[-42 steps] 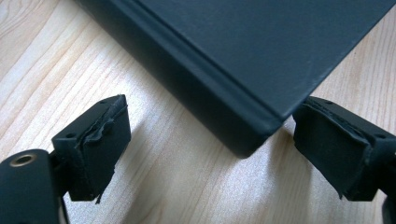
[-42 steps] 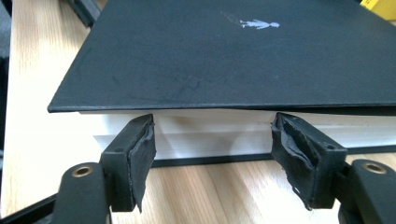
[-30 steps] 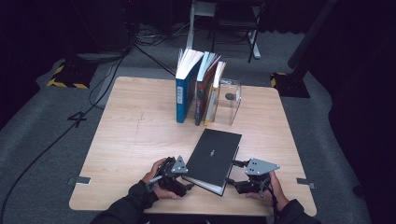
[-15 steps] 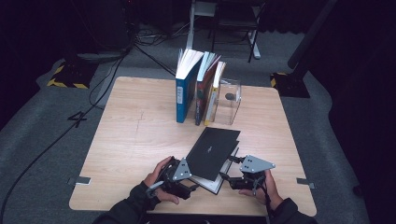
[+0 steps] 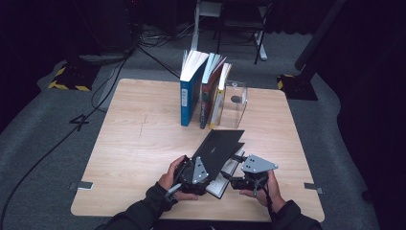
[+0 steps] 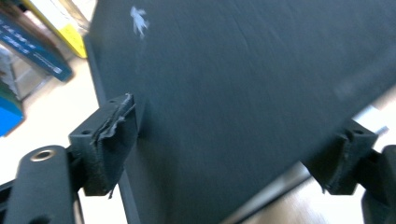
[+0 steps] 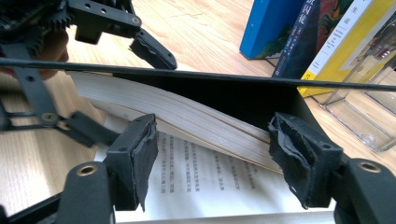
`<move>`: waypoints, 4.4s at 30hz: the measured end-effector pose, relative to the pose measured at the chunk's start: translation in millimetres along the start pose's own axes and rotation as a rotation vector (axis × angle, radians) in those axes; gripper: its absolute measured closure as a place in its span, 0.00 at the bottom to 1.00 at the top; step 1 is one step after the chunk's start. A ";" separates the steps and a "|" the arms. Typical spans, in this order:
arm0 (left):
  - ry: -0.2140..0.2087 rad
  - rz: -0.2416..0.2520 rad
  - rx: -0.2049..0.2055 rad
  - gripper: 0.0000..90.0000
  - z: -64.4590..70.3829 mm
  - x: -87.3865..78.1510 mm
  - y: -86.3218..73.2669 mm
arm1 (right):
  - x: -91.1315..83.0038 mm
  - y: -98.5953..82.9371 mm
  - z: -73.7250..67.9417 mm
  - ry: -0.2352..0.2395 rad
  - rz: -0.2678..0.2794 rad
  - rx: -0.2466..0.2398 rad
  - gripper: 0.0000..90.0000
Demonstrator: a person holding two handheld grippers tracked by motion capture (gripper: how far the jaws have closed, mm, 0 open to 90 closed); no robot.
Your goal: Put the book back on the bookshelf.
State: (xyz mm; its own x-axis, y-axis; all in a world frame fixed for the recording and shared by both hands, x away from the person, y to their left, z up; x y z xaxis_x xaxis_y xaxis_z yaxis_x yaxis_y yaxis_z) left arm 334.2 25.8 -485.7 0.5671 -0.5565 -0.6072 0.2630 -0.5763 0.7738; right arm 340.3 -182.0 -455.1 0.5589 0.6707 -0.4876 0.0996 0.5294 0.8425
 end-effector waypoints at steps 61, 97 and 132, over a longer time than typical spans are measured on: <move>-0.144 0.135 -0.116 0.59 -58.9 -49.4 -15.2 | 27.9 -12.5 53.3 -0.149 -0.026 0.073 0.47; -0.375 0.174 -0.041 0.72 -38.7 -10.8 39.1 | -26.7 -32.1 82.2 0.117 0.080 0.004 0.35; -0.093 0.022 -0.040 0.27 -72.2 -49.8 31.4 | -22.4 -12.3 37.5 0.151 0.099 -0.099 0.76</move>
State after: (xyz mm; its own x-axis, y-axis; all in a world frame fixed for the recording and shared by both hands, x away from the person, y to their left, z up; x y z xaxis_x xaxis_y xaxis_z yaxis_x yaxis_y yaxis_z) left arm 370.5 78.7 -418.1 0.4985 -0.6233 -0.6025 0.2830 -0.5399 0.7927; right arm 357.4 -223.0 -446.0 0.4316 0.7881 -0.4389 -0.0354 0.5009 0.8648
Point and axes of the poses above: each handheld gripper's, and its own axes: x roughly forward along the jaws, y roughly out of its top, z roughly to its right, the point moved 2 cm from there along x, roughly forward along the jaws, and after that the axes turned 5 degrees about -x, right-handed, at the moved point
